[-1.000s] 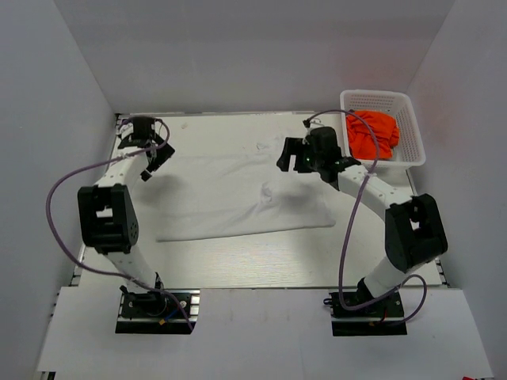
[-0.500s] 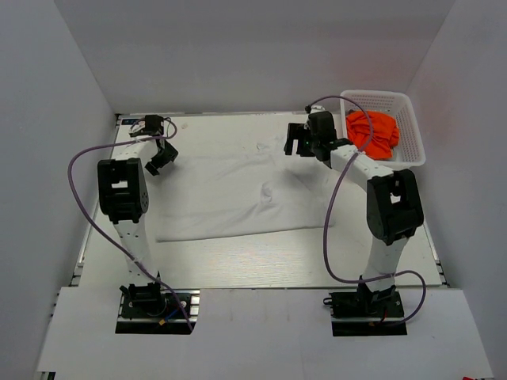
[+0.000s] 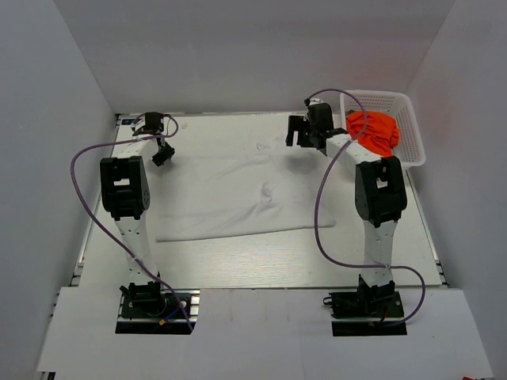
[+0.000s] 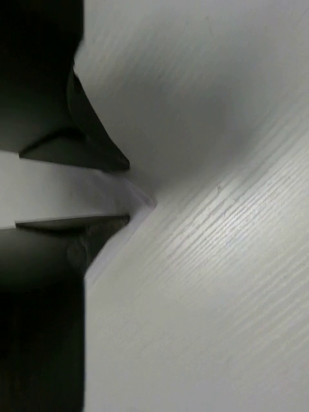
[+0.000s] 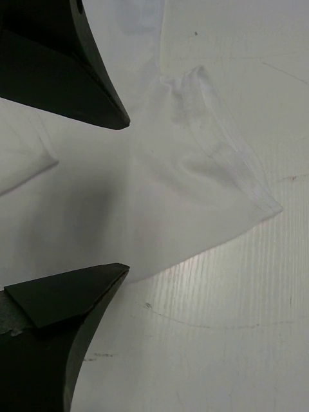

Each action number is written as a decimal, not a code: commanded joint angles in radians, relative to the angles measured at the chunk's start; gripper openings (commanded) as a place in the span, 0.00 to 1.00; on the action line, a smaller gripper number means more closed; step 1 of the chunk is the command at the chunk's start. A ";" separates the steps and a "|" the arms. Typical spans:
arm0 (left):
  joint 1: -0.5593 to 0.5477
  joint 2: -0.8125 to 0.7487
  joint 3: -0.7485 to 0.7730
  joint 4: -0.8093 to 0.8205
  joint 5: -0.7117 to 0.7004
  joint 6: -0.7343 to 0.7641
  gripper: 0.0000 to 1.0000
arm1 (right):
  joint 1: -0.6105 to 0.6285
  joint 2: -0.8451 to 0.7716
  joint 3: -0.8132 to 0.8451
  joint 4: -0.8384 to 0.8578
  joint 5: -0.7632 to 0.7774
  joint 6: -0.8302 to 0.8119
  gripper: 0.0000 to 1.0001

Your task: Fold and stack the t-shirts

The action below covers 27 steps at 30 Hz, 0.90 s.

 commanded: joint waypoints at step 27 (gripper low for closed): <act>0.006 0.013 -0.047 0.068 0.131 0.042 0.00 | -0.011 0.528 0.617 0.132 -0.098 -0.175 0.76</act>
